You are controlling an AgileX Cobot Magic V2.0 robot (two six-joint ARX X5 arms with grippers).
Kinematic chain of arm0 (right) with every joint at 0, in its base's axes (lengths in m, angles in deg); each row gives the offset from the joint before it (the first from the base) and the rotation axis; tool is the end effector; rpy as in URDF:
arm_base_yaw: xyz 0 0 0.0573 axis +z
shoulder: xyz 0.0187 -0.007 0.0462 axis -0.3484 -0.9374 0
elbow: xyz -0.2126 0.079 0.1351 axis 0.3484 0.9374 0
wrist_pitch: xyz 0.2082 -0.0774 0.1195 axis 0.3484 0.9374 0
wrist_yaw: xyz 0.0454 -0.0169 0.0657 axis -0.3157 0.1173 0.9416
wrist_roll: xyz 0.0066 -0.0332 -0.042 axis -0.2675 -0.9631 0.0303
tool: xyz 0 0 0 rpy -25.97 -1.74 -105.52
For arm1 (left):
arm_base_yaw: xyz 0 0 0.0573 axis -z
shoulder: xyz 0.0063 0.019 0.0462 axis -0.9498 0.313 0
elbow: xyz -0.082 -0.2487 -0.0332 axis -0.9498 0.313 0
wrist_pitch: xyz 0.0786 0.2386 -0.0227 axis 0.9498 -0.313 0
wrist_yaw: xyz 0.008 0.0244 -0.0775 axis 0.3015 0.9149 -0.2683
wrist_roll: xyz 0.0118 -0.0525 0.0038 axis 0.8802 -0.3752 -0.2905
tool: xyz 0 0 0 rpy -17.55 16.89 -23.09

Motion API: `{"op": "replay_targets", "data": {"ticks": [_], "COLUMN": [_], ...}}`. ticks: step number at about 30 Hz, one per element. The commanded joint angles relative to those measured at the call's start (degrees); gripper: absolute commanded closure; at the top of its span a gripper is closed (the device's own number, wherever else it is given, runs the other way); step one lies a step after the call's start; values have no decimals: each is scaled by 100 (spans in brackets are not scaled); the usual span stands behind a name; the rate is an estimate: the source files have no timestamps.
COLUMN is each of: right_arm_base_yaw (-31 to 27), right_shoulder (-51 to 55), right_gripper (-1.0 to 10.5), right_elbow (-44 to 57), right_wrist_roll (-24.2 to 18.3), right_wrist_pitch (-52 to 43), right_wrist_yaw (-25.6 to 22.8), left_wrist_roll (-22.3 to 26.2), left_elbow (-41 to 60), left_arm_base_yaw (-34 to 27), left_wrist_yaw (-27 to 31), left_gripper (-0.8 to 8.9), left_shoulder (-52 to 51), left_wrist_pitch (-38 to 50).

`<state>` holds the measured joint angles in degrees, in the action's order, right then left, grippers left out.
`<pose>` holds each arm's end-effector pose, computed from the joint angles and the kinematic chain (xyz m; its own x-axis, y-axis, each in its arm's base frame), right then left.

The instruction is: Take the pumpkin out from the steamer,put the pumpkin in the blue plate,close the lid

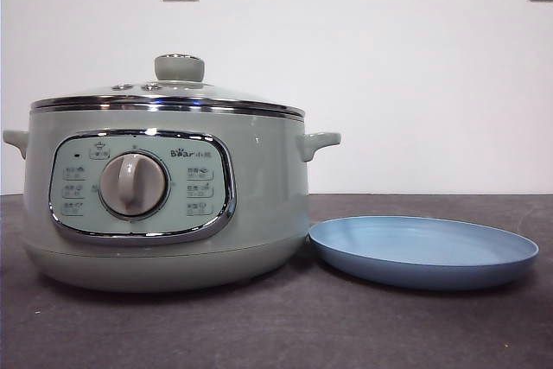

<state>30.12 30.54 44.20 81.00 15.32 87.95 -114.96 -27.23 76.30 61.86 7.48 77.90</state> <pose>0.0938 0.0175 0.1527 0.9621 0.2201 -0.1613 -0.0883 0.8104 0.5792 0.0948 -0.0128 0.1550 0.9560 -0.2603 -0.1353 0.1720 0.8709 -0.4604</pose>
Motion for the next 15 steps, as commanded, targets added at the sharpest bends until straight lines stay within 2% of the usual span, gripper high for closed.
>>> {"op": "replay_targets", "data": {"ticks": [1, 6, 11, 15], "right_arm_base_yaw": [9, 7, 7, 7], "right_shoulder": [13, -136, -654, -1351], "right_gripper": [963, 963, 964, 963], "right_elbow": [-146, -684, -1412, -2103], "right_wrist_roll": [63, 7, -549, -949], "right_wrist_pitch": [164, 544, 697, 787], "right_wrist_yaw": [149, 122, 87, 90], "left_wrist_roll": [-87, -83, -52, 72], "left_elbow": [-9, -520, -1134, -1552], "left_arm_base_yaw": [-11, -11, -11, -11], "left_wrist_yaw": [-173, -92, 146, 109], "left_gripper": [820, 822, 822, 822], "left_shoulder": [-17, -2, 151, 807], "left_wrist_pitch": [118, -146, -498, -525]}}
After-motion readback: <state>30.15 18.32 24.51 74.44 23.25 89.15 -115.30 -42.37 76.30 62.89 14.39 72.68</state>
